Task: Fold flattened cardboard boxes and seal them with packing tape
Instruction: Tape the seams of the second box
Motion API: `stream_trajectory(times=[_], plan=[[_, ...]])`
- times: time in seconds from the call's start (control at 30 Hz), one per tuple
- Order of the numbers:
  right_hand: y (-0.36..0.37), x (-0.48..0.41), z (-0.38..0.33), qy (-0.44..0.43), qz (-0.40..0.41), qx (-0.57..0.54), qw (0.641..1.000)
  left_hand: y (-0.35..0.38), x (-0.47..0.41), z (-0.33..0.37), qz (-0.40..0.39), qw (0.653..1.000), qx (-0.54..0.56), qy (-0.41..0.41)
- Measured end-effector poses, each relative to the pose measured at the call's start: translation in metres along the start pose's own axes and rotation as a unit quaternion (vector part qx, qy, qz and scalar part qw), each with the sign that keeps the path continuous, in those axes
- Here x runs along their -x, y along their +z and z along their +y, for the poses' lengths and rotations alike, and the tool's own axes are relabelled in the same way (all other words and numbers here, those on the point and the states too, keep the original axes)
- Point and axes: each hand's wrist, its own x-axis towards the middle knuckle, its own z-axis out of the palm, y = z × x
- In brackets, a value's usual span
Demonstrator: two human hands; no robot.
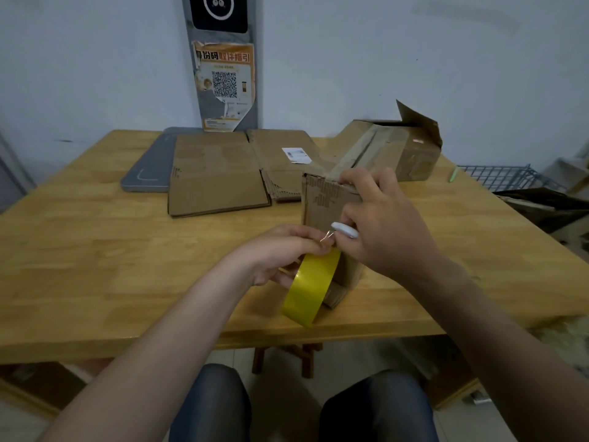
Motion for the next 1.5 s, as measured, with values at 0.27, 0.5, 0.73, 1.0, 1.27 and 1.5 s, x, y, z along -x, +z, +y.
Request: stream_trajectory(times=[0.27, 0.5, 0.73, 1.0, 1.27, 1.5], plan=[[-0.016, -0.001, 0.007, -0.015, -0.05, -0.098, 0.994, -0.003, 0.006, 0.0, 0.019, 1.0, -0.018, -0.007], [-0.03, 0.005, 0.01, -0.021, -0.106, -0.141, 0.984, -0.005, 0.021, -0.003, 0.045, 0.998, -0.008, -0.04], [-0.025, 0.009, 0.013, 0.029, -0.077, -0.202, 0.976, -0.011, 0.037, 0.005, 0.152, 0.985, 0.065, -0.048], [-0.016, 0.012, 0.019, 0.0, -0.016, -0.271, 0.962, -0.02, 0.01, 0.056, 0.351, 0.92, -0.072, 0.156], [-0.033, 0.021, 0.036, 0.092, 0.079, -0.413, 0.903, -0.016, -0.022, 0.085, 0.336, 0.926, -0.089, 0.144], [0.015, 0.052, 0.082, 0.396, 0.007, -0.159, 0.904, -0.008, -0.029, 0.088, 0.344, 0.918, -0.116, 0.161]])
